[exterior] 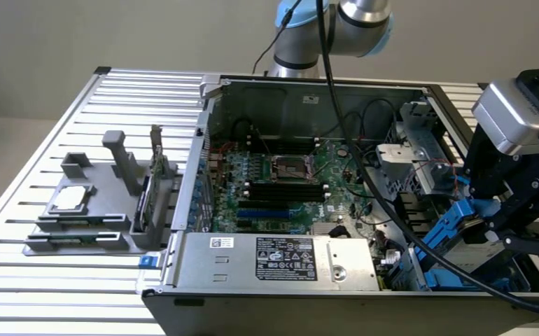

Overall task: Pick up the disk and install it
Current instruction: 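Insert the disk into the insertion slot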

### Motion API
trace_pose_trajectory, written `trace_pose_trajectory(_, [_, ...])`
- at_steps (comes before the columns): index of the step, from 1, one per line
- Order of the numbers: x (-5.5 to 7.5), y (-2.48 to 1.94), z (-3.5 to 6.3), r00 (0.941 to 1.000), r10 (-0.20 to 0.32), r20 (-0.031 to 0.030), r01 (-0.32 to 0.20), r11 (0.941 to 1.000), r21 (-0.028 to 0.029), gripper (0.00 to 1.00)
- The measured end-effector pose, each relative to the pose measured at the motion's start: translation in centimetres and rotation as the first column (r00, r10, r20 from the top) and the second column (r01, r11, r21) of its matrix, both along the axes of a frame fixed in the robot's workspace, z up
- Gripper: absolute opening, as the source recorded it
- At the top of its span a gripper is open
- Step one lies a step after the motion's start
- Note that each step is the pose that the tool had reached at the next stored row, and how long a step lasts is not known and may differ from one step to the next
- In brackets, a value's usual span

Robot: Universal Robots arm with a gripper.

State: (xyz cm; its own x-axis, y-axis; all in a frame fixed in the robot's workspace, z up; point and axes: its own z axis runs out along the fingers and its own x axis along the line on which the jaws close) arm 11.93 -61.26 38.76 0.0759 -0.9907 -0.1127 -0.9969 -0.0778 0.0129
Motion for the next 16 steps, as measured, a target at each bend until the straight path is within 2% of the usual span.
trace_pose_trajectory(16, [0.0, 0.0, 0.0, 1.0, 0.0, 0.0, 0.0, 1.0, 0.0, 0.32])
